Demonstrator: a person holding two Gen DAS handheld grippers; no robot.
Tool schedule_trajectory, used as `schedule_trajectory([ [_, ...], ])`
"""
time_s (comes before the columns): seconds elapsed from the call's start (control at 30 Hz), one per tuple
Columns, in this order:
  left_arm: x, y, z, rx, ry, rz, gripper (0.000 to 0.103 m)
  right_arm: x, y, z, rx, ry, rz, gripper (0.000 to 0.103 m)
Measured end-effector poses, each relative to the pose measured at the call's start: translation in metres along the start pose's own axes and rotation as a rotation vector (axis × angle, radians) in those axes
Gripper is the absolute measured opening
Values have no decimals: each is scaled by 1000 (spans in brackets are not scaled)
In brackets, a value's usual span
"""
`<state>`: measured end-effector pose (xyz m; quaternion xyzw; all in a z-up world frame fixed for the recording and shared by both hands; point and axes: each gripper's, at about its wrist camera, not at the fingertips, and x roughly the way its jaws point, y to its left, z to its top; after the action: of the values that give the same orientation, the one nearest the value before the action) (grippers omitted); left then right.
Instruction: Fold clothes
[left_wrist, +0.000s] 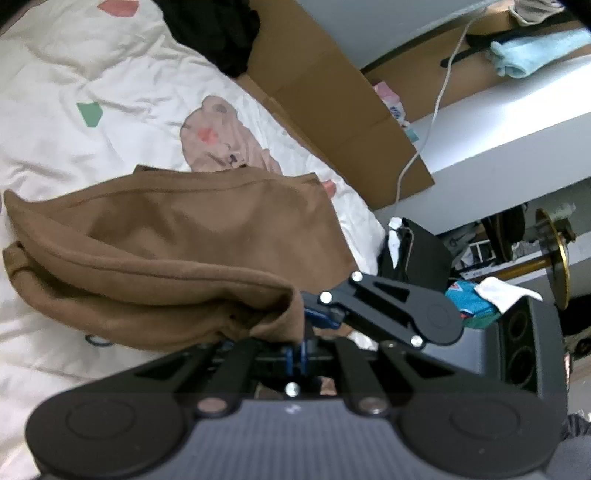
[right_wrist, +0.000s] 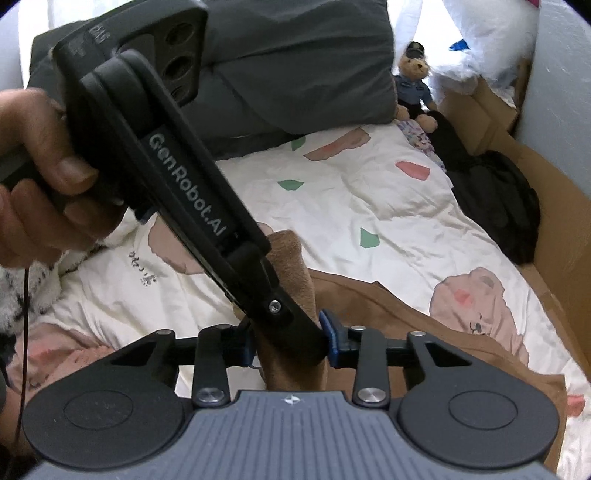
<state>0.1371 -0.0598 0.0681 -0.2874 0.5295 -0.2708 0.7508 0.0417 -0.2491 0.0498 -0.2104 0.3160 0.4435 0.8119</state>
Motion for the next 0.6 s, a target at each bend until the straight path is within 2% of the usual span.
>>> schedule_trajectory([
  [0.37, 0, 13, -10, -16, 40, -4, 4, 5, 17, -4, -82, 25, 45, 33],
  [0.6, 1, 10, -13, 51, 59, 35, 5, 7, 24, -12, -137, 67, 50, 33],
])
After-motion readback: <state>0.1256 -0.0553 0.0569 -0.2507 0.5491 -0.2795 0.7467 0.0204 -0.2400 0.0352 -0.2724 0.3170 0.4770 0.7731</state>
